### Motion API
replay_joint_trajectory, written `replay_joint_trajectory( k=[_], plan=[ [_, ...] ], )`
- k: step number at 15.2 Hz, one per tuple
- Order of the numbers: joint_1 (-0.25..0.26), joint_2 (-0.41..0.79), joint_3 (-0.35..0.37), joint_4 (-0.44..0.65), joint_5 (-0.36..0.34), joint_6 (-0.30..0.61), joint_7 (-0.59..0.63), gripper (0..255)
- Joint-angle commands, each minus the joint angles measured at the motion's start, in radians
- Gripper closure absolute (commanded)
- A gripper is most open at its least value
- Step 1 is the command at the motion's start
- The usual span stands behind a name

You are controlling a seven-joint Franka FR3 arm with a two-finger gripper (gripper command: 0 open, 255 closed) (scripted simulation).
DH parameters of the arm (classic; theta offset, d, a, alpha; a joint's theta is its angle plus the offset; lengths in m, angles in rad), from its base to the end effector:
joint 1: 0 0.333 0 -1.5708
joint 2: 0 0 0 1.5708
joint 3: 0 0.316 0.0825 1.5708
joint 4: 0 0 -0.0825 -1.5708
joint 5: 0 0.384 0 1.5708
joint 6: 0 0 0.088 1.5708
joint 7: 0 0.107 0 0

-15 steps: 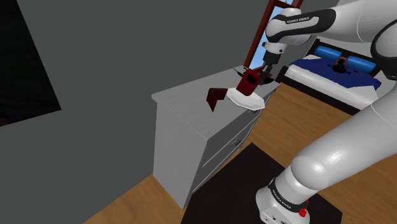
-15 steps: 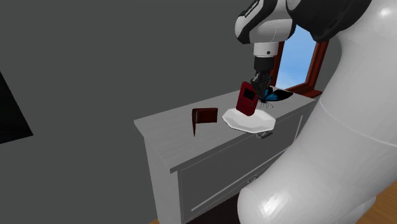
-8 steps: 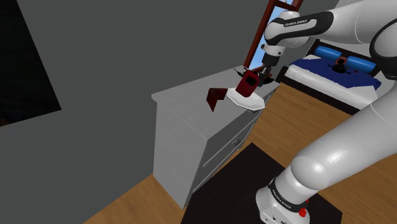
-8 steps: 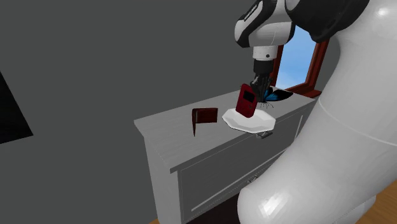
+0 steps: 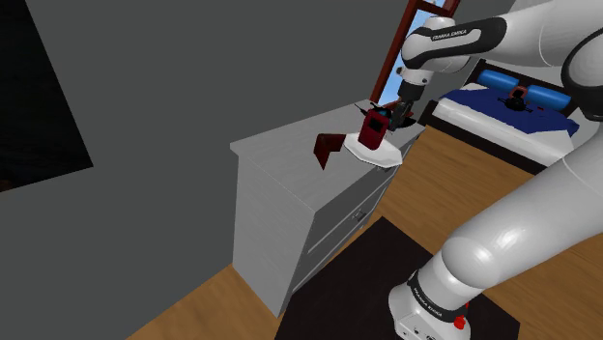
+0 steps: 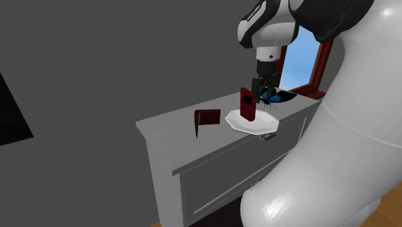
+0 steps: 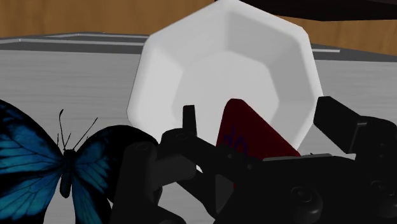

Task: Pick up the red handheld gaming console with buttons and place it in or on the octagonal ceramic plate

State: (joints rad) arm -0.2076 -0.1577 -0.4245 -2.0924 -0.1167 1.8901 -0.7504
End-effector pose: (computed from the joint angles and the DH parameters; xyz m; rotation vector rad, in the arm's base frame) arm 0.3985 -0.3115 0.4803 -3.1274 -0.2581 0.1139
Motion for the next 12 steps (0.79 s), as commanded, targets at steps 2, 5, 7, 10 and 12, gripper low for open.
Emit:
replay_joint_trajectory(
  k=[2, 5, 7, 10, 12],
  plan=[
    [0.003, -0.007, 0.005, 0.061, 0.001, -0.067, 0.001, 0],
    [0.005, -0.008, 0.009, 0.12, 0.003, -0.127, 0.0, 0],
    [0.005, -0.008, 0.009, 0.119, 0.003, -0.127, 0.0, 0],
    [0.005, -0.008, 0.009, 0.12, 0.003, -0.127, 0.0, 0],
    [0.005, -0.008, 0.009, 0.12, 0.003, -0.127, 0.0, 0]
  ],
)
